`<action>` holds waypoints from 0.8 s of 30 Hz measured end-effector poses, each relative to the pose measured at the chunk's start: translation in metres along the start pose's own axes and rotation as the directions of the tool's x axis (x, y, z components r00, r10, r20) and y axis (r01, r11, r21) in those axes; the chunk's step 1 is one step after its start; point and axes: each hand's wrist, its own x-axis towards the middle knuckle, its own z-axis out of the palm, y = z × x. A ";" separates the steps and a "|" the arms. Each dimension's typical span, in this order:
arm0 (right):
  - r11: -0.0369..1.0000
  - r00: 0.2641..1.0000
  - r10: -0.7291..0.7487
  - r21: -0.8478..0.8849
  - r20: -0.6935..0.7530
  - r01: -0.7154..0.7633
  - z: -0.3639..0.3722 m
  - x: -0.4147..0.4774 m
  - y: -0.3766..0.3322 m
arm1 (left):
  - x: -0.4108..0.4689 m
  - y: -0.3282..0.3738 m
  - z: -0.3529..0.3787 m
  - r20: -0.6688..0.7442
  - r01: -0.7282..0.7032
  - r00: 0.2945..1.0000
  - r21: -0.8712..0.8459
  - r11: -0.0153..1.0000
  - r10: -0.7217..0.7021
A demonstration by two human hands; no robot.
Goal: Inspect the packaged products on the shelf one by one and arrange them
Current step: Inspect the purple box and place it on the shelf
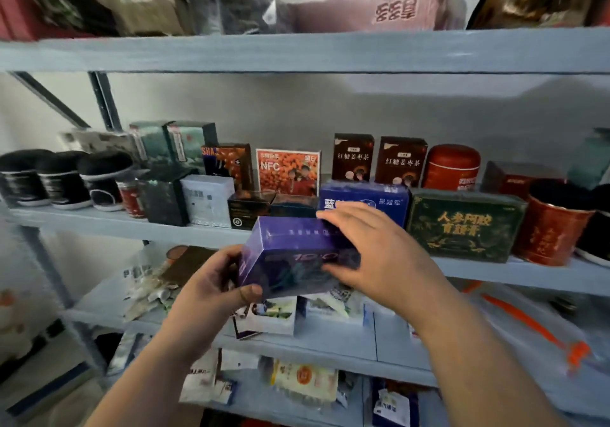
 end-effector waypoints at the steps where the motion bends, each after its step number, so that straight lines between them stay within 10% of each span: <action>1: 0.999 0.999 -0.032 -0.019 -0.036 0.031 -0.003 0.005 -0.004 | 0.002 0.003 -0.004 -0.020 -0.018 1.000 0.003 1.000 0.018; 10: 0.950 0.884 -0.300 -0.195 -0.359 0.243 -0.016 0.040 -0.018 | 0.031 0.037 -0.032 -0.089 -0.240 0.958 0.270 0.932 0.272; 14: 0.915 0.801 -0.384 -0.308 -0.459 0.262 -0.017 0.059 -0.017 | 0.061 0.055 -0.040 -0.045 -0.349 0.894 0.558 0.753 0.447; 24: 0.812 0.728 -0.516 -0.528 -0.451 0.249 -0.008 0.144 0.014 | 0.130 0.053 -0.052 0.004 -0.031 0.973 0.993 0.112 0.229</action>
